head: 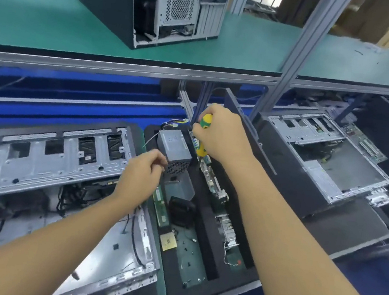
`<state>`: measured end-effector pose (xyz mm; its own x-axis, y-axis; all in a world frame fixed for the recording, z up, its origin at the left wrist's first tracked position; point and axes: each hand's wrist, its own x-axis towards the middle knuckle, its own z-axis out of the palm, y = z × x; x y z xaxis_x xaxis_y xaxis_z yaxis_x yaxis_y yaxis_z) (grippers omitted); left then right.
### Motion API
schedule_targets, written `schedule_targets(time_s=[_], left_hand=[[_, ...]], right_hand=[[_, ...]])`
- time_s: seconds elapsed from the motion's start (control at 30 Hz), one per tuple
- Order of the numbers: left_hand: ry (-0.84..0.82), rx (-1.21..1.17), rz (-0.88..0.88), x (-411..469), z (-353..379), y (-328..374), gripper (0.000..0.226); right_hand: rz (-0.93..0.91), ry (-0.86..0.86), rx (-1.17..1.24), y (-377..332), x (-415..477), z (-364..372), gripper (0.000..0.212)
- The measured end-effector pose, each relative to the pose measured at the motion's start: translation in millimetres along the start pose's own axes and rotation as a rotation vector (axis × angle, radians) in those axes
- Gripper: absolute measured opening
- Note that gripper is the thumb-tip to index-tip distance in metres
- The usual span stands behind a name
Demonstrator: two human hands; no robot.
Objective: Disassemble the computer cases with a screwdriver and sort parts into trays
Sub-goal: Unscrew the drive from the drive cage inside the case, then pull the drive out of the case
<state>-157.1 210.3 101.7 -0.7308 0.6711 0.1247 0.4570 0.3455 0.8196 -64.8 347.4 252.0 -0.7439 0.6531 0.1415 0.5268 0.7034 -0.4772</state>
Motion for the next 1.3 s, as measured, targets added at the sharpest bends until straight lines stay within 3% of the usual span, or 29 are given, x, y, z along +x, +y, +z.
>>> schedule_targets(time_s=[0.2, 0.27, 0.33, 0.4, 0.47, 0.6, 0.7, 0.9, 1.1, 1.3], left_hand=[[0.109, 0.022, -0.124, -42, -56, -57, 0.025], [0.141, -0.088, -0.377, -60, -59, -77, 0.029], [0.151, -0.431, -0.784, -66, -59, -91, 0.034], [0.076, -0.791, -1.008, -66, -59, -98, 0.029], [0.107, -0.993, -0.982, -59, -58, -102, 0.027], [0.276, -1.265, -0.810, -43, -57, -98, 0.019], [0.270, -1.274, -0.805, -36, -57, -97, 0.016], [0.219, -1.219, -0.736, -35, -63, -109, 0.017], [0.172, -1.192, -0.750, -44, -56, -109, 0.017], [0.039, -1.175, -0.800, -60, -58, -102, 0.037]], right_hand=[[-0.093, -0.035, 0.160, -50, 10, 32, 0.022], [-0.085, -0.054, 0.221, -64, 9, 45, 0.028], [-0.079, -0.072, 0.243, -75, 8, 60, 0.034], [-0.058, -0.100, 0.292, -82, 6, 78, 0.034], [0.031, -0.147, 0.368, -85, 3, 99, 0.032], [0.363, -0.362, 0.909, -82, -6, 147, 0.029], [0.381, -0.411, 0.854, -71, -12, 170, 0.019], [0.304, -0.461, 0.895, -53, -18, 182, 0.033], [0.313, -0.498, 0.970, -46, -18, 186, 0.030], [0.294, -0.550, 0.975, -41, -16, 186, 0.035]])
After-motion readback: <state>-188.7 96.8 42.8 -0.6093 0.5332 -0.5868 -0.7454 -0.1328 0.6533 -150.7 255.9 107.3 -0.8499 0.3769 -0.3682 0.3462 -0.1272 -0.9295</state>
